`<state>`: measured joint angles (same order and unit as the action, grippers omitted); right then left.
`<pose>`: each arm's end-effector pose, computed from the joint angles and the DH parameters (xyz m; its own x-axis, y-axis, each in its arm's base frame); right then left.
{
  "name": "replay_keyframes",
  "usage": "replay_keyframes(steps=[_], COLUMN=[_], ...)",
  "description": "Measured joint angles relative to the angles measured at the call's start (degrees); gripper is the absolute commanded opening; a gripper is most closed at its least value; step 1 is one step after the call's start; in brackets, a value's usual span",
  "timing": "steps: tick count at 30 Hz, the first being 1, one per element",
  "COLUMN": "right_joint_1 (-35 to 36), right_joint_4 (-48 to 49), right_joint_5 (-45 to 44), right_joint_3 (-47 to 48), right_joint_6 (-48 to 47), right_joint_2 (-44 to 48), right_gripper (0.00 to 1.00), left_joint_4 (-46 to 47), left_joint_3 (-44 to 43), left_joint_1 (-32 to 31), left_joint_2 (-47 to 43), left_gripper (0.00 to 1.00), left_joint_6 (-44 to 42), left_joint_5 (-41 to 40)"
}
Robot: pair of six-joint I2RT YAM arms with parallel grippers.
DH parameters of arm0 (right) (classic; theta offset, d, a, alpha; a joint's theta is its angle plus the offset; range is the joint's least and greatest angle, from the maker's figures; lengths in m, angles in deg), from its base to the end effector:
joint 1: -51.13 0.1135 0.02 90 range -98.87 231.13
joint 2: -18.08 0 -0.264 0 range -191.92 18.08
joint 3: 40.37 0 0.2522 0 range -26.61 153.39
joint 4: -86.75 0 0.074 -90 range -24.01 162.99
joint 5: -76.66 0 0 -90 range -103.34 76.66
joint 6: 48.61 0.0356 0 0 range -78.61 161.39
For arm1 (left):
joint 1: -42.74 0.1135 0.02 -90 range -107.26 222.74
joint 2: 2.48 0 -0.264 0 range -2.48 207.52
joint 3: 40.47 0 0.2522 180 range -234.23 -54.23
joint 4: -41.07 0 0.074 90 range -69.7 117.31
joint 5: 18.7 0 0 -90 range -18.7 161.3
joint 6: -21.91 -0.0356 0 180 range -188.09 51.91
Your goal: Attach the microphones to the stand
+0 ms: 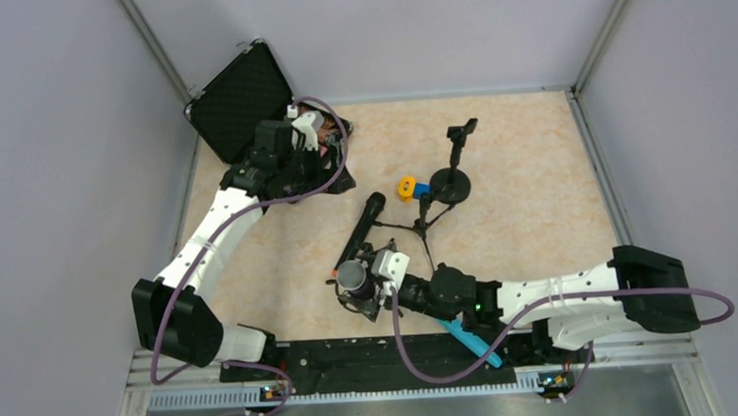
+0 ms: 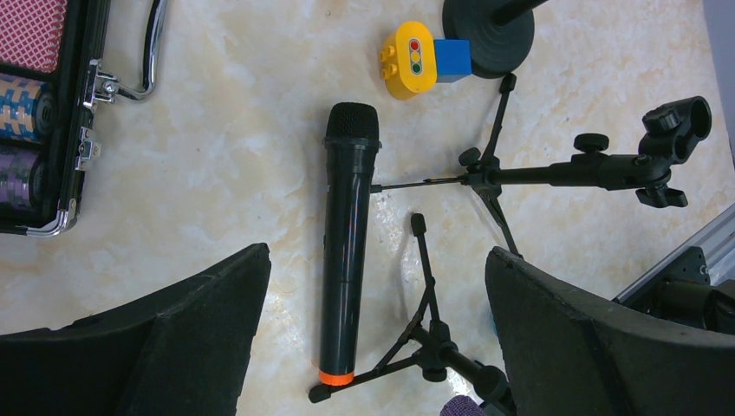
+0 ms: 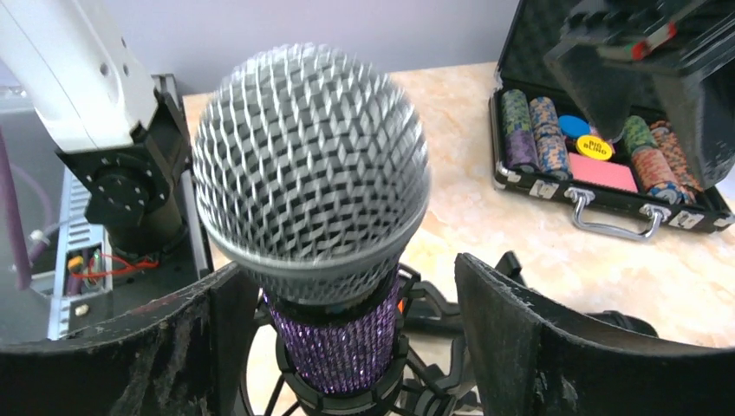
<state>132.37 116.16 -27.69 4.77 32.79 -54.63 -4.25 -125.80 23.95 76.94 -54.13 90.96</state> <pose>0.0504 0.2690 0.2523 0.1424 -0.0273 -0.9894 -0.9087 0.3927 -0.1416 0.2853 -0.1097 0.3307 -0.7158 0.0036 -0.6983 0.3882 0.8333 -0.3937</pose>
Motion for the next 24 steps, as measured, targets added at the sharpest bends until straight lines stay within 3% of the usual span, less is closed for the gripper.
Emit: replay_keyframes(steps=[6, 17, 20, 24], right_joint_1=[0.00, -2.05, -5.55, -8.85], right_joint_4=[-4.39, -15.08, -17.99, -22.32], right_joint_5=[0.24, 3.21, 5.73, 6.34], right_joint_3=[2.47, 2.78, 2.05, 0.42], right_joint_6=[2.75, 12.52, 16.55, 20.79], right_joint_2=[5.73, 18.88, 22.88, 26.08], right_gripper=[0.92, 0.90, 0.84, 0.63], left_joint_4=[0.00, 1.25, 2.05, 3.13], left_joint_3=[0.00, 0.59, 1.14, 1.53], left_joint_1=[0.00, 0.00, 0.00, 0.00], left_joint_2=[0.00, -3.37, -5.44, -7.21], left_gripper=[0.98, 0.98, 0.98, 0.98], left_joint_6=[-0.13, -0.46, -0.63, -0.68], left_joint_5=[0.00, -0.07, -0.37, -0.90])
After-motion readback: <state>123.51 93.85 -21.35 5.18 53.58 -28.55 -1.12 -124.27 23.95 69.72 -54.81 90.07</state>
